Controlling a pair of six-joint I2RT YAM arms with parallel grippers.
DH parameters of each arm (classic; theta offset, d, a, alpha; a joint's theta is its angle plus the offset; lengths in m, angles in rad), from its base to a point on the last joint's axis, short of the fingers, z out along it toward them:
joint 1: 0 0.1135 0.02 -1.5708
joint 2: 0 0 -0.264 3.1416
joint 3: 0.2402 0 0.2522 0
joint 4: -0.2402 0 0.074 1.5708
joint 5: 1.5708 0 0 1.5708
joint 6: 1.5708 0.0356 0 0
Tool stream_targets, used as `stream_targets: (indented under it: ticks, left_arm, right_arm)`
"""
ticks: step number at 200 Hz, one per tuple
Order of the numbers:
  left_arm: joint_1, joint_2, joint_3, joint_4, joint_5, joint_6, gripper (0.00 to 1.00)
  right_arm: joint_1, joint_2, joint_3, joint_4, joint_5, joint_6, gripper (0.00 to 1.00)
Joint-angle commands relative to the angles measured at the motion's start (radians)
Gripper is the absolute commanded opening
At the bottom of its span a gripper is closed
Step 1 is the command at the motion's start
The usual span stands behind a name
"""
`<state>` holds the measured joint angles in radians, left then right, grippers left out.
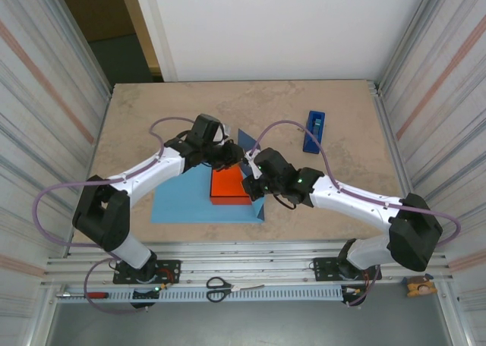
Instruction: Wrap the gift box in paper
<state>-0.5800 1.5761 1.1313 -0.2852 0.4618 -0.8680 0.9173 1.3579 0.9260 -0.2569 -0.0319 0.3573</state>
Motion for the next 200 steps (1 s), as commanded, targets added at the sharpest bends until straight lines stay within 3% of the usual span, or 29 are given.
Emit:
stream_targets:
  ticks: [1,22,34,53,89,130,144,200]
  left_arm:
    - [-0.005,0.014,0.028,-0.026,0.002,0.028,0.1]
    - [-0.006,0.015,0.03,-0.03,0.0,0.054,0.01]
    - [-0.004,0.013,0.03,-0.031,0.002,0.076,0.0]
    - [-0.003,0.011,0.028,-0.031,-0.003,0.112,0.0]
    - [0.009,0.01,0.031,-0.035,0.037,0.169,0.0]
    - [0.028,-0.015,0.01,-0.053,0.035,0.205,0.0]
    - [0.035,-0.027,0.002,-0.063,0.03,0.207,0.0]
    - [0.052,-0.036,-0.03,-0.064,0.031,0.214,0.0]
  right_arm:
    - [0.008,0.011,0.033,0.002,-0.02,-0.017,0.13]
    - [0.009,0.005,0.04,-0.01,-0.033,-0.018,0.2]
    - [0.006,-0.008,0.049,-0.019,-0.053,-0.011,0.33]
    - [-0.018,-0.051,0.044,-0.005,-0.117,0.017,0.44]
    - [-0.14,-0.165,-0.033,0.078,-0.207,0.137,0.79]
    - [-0.309,-0.156,-0.087,0.018,-0.202,0.335,0.9]
    - [-0.35,-0.121,-0.102,0.012,-0.252,0.379,0.91]
    - [-0.346,0.06,-0.056,-0.01,-0.332,0.435,0.94]
